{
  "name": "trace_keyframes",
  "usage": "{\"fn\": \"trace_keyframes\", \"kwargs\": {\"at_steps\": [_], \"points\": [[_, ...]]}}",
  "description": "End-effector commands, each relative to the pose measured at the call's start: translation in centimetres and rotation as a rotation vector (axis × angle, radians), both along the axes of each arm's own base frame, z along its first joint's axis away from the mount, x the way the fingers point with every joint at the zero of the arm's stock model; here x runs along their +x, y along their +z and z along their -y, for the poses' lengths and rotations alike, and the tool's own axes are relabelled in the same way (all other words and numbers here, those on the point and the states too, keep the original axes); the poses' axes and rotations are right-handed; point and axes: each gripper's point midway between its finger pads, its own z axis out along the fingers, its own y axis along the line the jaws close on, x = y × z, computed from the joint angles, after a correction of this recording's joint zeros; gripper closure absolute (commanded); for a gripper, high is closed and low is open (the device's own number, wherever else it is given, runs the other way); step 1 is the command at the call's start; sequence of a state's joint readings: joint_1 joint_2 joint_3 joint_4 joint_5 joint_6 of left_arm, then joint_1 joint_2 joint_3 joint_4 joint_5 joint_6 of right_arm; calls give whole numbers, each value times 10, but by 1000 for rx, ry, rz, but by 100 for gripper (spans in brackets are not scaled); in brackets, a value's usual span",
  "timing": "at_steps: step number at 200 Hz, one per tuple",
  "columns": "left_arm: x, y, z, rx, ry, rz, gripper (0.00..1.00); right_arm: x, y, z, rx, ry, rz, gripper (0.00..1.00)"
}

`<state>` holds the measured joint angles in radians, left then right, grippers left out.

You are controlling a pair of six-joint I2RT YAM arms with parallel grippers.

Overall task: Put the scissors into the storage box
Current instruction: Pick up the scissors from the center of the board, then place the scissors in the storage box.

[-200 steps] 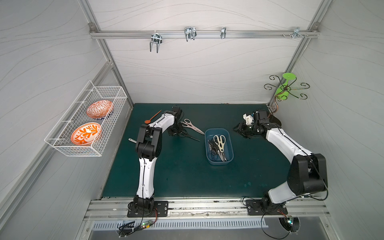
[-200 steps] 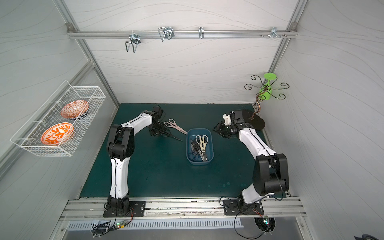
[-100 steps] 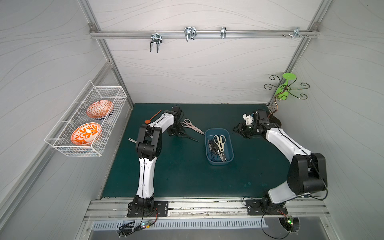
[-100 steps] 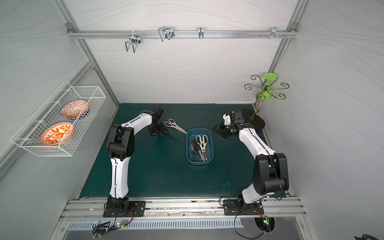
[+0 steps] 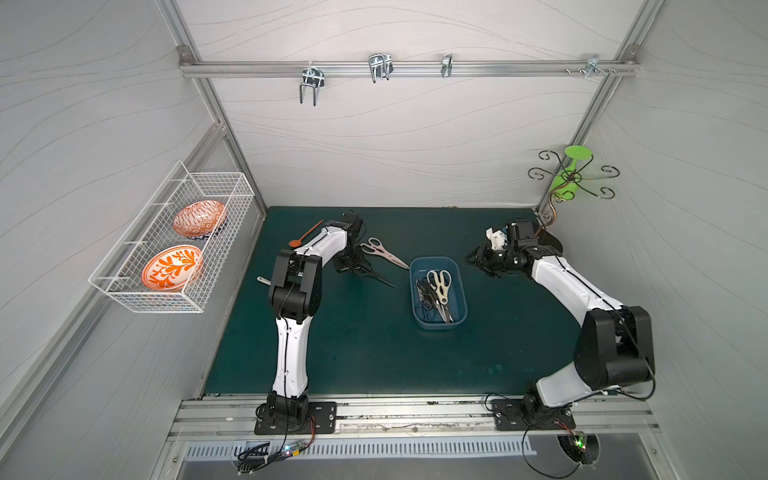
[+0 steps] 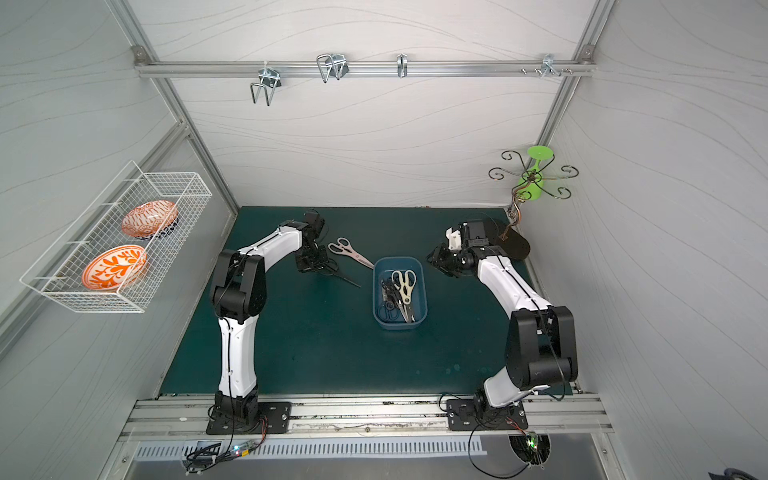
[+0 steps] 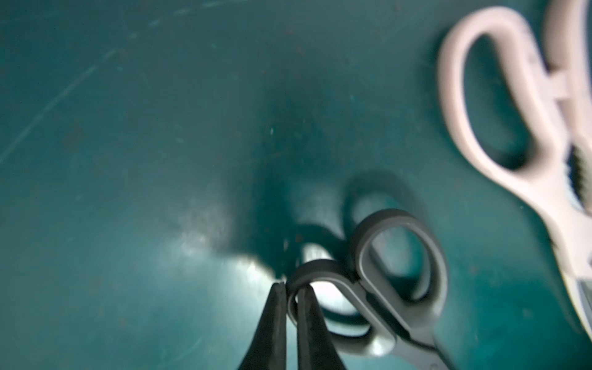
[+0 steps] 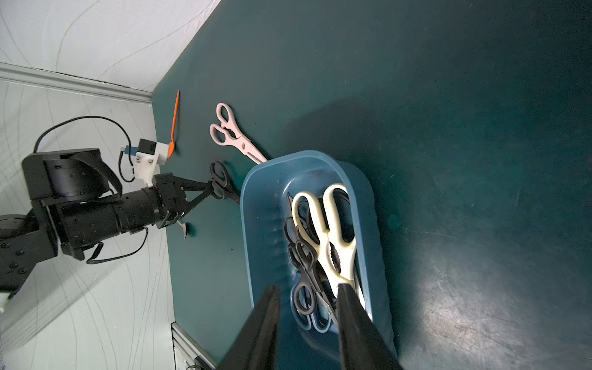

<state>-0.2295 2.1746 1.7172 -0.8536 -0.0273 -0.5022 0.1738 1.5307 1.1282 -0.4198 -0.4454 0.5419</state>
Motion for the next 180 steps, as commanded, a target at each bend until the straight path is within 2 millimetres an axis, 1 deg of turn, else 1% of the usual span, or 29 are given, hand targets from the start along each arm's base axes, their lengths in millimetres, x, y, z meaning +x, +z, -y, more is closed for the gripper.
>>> {"fn": "trace_keyframes", "kwargs": {"at_steps": [1,24,63,86,92,93,96,115,133,141,152,180], "points": [[-1,51,2,-28,-50,60,100,-2,3,-1,-9,7,2,65],[-4,77,5,-51,-63,102,100,-1,4,-1,-6,7,4,65],[-10,116,24,-144,-86,160,100,-3,2,1,-27,16,0,66],[-13,140,47,-155,-156,206,100,-3,5,5,-31,9,5,66],[-17,141,56,-159,-186,202,100,-3,6,6,-29,4,8,65],[-15,146,58,-162,-190,215,100,-3,6,6,-29,3,6,65],[-14,152,63,-165,-203,228,100,-3,7,7,-29,-1,8,65],[-20,164,94,-174,-308,245,100,-1,10,14,-28,-17,16,65],[-24,168,123,-174,-403,242,100,-1,13,21,-27,-36,19,65],[-26,167,135,-167,-440,240,100,-1,14,24,-26,-44,22,65],[-28,162,150,-162,-484,232,100,-2,16,27,-26,-51,28,65],[-28,144,174,-142,-531,221,100,-6,22,30,-24,-58,41,65]]}}
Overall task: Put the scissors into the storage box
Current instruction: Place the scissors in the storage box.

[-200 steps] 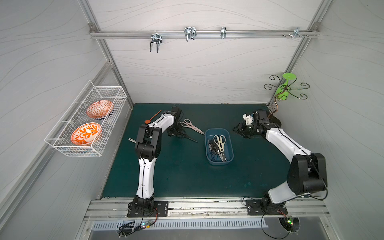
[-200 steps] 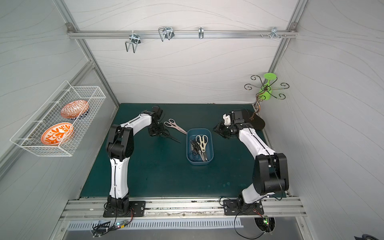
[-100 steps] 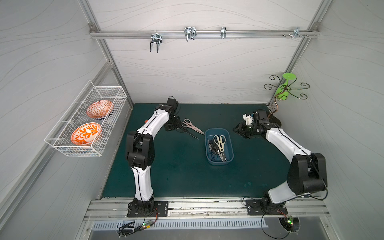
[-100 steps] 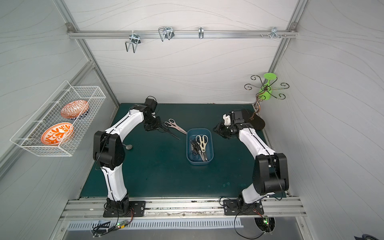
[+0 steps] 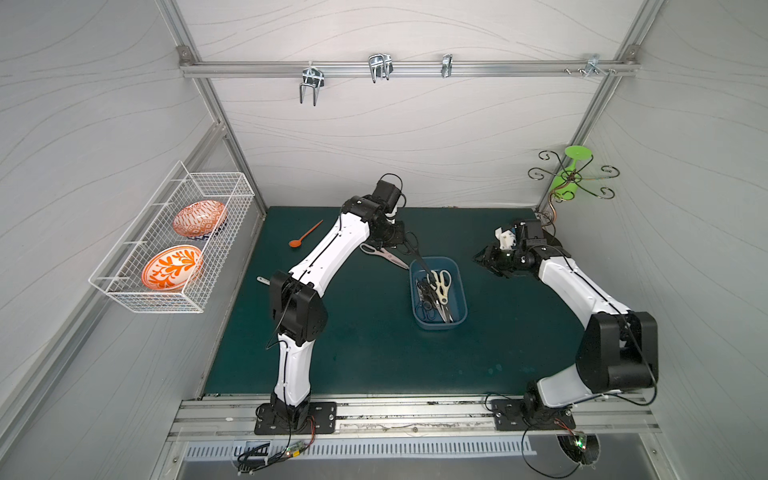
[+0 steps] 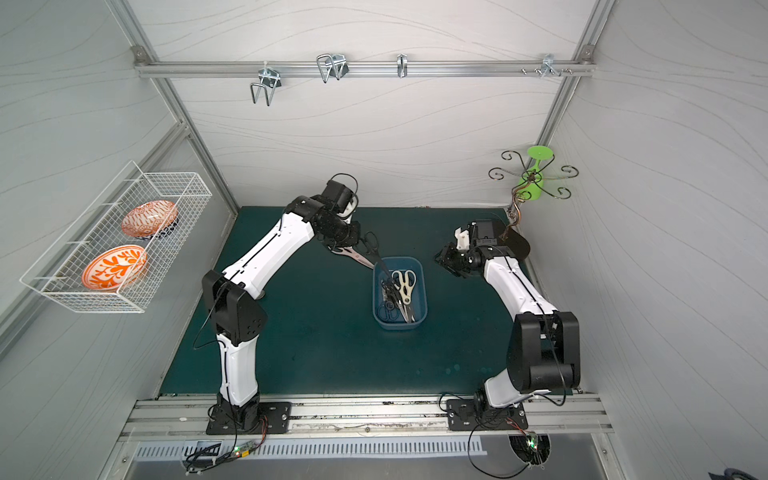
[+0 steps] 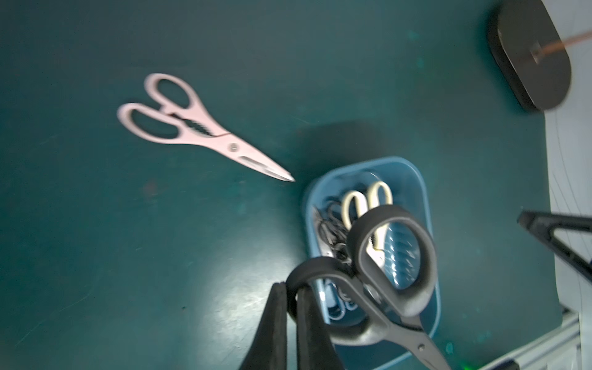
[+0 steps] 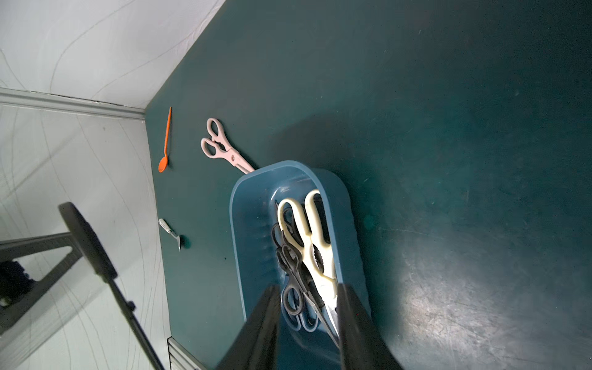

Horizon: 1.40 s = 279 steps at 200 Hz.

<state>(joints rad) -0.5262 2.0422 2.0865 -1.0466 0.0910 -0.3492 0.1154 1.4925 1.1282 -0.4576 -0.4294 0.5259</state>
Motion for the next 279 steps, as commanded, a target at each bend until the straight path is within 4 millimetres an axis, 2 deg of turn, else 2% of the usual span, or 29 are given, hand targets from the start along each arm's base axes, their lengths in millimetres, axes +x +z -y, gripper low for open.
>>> {"fn": "trace_keyframes", "kwargs": {"at_steps": [1,67,120,151,189,213,230,256,279], "points": [[-1,-25,12,52,-52,-32,100,-7,14,4,-4,0,30,65],[-12,-66,57,188,-188,20,100,-14,13,6,7,-3,31,65],[-27,-101,71,246,-209,-10,100,-17,5,7,17,-4,13,65],[-27,-114,71,257,-180,-18,100,-16,11,6,31,-3,30,65],[-23,-111,74,269,-184,-22,100,-16,10,5,39,0,25,65],[-22,-110,74,272,-190,-18,79,-15,11,5,37,-1,29,65],[-22,-109,74,273,-189,-17,77,-14,11,6,33,-5,28,65],[-21,-103,72,273,-178,-5,66,-13,13,5,35,-3,30,65],[-20,-83,71,229,-155,11,63,-12,15,5,34,-5,35,65]]}}
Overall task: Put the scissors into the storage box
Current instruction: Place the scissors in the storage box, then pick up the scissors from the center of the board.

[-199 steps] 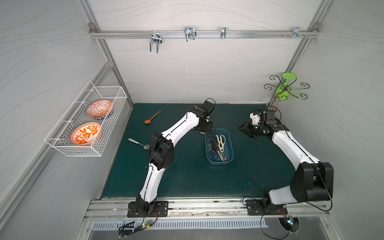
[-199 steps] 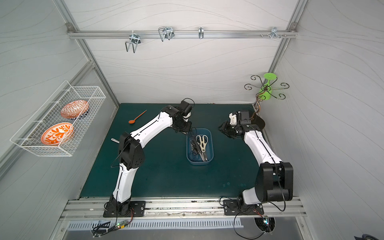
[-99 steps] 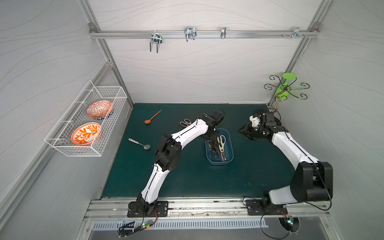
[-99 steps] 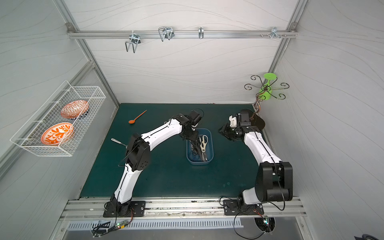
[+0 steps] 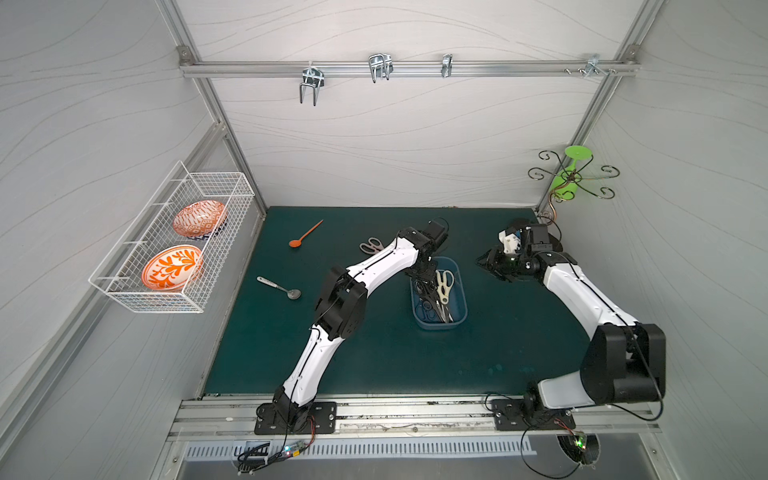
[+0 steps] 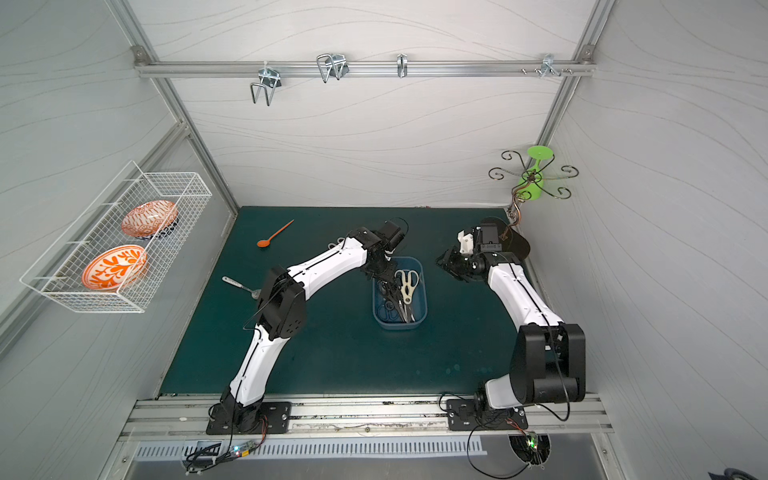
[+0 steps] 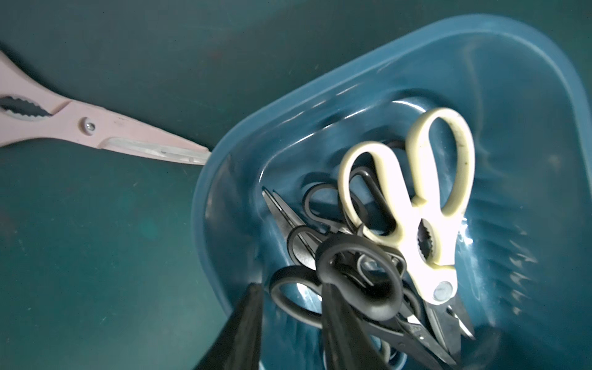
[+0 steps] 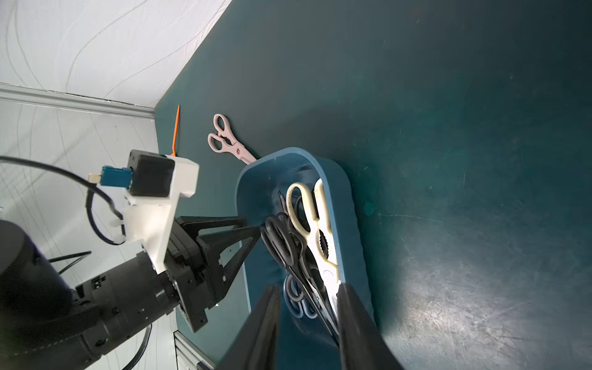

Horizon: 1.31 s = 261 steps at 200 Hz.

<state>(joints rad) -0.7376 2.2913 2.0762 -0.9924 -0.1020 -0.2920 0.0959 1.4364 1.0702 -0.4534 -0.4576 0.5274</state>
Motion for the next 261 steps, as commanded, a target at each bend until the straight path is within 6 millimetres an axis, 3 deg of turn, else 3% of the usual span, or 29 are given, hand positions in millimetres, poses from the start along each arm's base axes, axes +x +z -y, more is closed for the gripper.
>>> {"fn": "trace_keyframes", "kwargs": {"at_steps": [1,21,38,58,81,106,131,156,188,261], "points": [[10,37,1,-61,33,56,62,2,15,0,12,-1,35,65],[19,68,-6,-162,95,76,61,2,16,-2,3,1,39,65],[36,95,-26,-272,189,104,59,2,14,-6,-7,8,37,64],[59,116,-61,-343,292,173,58,4,14,-9,-21,16,40,62],[80,120,-107,-284,392,258,58,7,14,-12,-29,22,45,60],[98,99,-147,-234,493,264,58,8,14,-16,-34,34,49,59],[116,58,-187,-195,627,213,58,8,14,-18,-44,42,54,58],[131,23,-211,-206,752,148,59,8,13,-18,-54,44,52,58],[144,-1,-220,-180,818,110,59,10,8,-17,-65,48,40,58],[158,-30,-206,-220,844,28,59,18,-2,-19,-74,58,20,58]]}}
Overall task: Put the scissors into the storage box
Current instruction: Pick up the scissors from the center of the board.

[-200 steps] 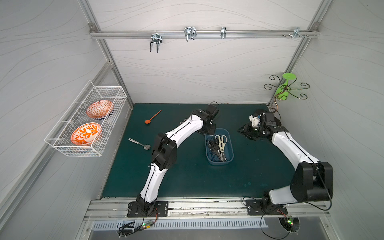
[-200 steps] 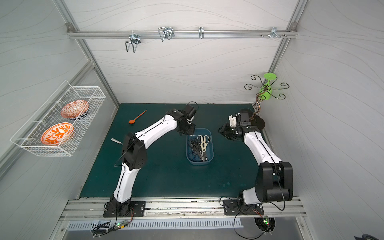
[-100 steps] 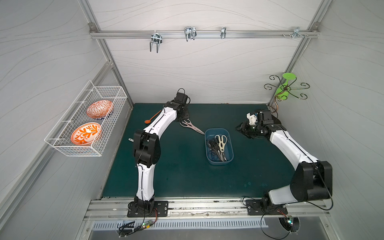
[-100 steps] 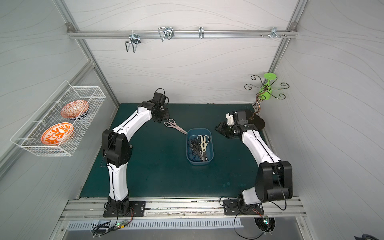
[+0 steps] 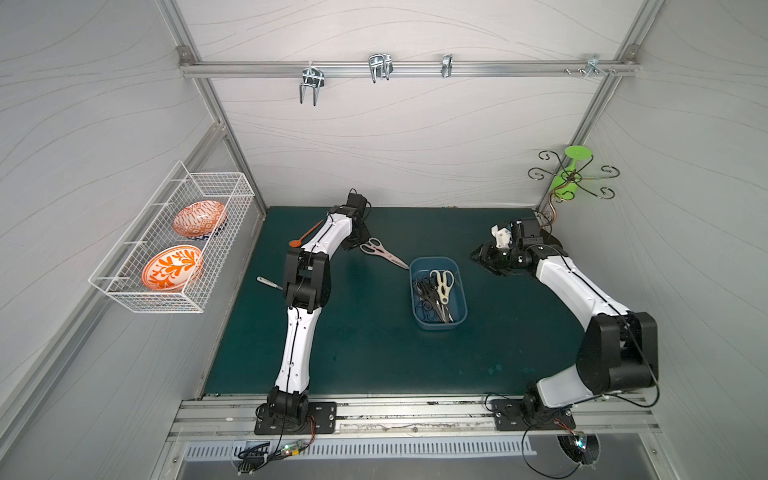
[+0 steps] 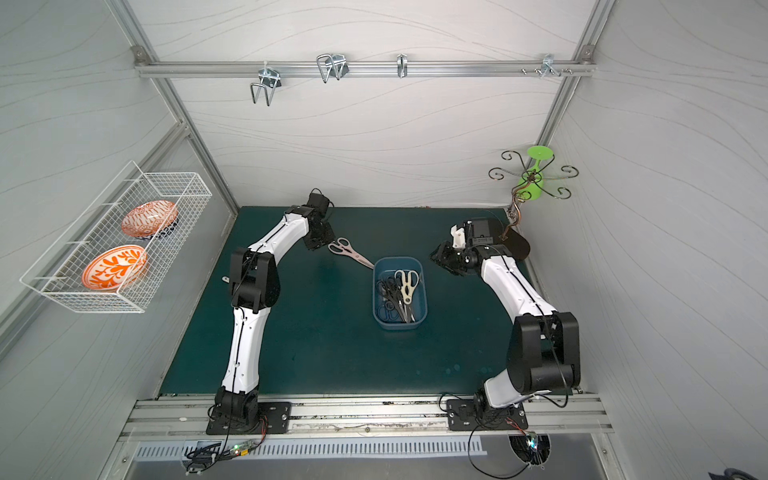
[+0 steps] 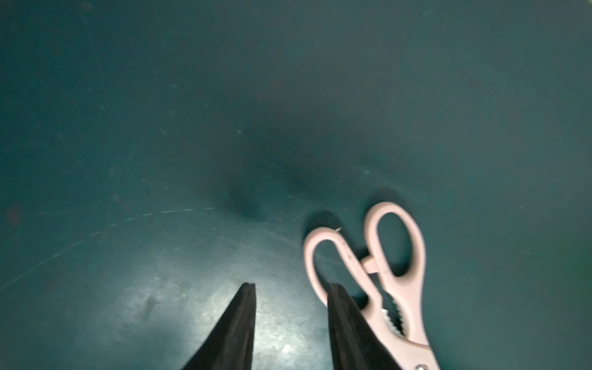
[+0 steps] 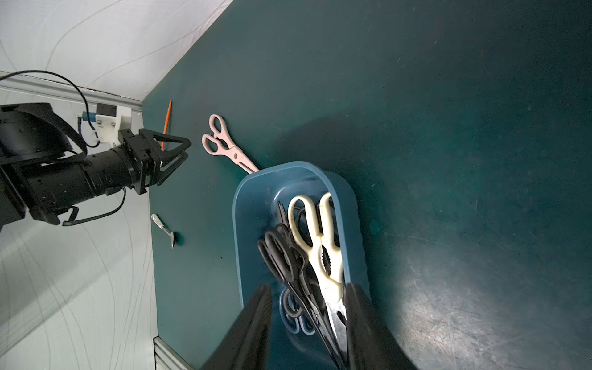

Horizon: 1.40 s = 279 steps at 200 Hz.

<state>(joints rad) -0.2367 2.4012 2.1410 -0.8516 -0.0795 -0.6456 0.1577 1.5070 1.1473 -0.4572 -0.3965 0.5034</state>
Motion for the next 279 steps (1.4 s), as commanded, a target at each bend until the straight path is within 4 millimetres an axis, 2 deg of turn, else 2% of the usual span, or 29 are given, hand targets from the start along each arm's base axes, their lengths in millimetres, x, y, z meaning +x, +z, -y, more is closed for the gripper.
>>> {"fn": "trace_keyframes", "kwargs": {"at_steps": [1,35,107,158,234,254,279], "points": [[5,-5,9,-43,17,-7,60,3,-2,-2,-16,16,-2,58],[3,-15,16,-77,14,-38,62,5,-6,-3,-11,19,-10,58],[-7,-28,20,-1,-54,-105,65,7,-12,-1,-11,10,-20,58],[-16,-39,25,81,-139,-171,75,6,-11,3,-14,-2,-17,58],[-25,-46,22,82,-153,-209,73,4,-7,6,-16,-10,-7,58],[-27,-48,21,83,-160,-217,78,3,-7,6,-15,-12,-7,57],[-31,-51,19,80,-163,-227,91,2,-7,7,-17,-13,-6,57]]}}
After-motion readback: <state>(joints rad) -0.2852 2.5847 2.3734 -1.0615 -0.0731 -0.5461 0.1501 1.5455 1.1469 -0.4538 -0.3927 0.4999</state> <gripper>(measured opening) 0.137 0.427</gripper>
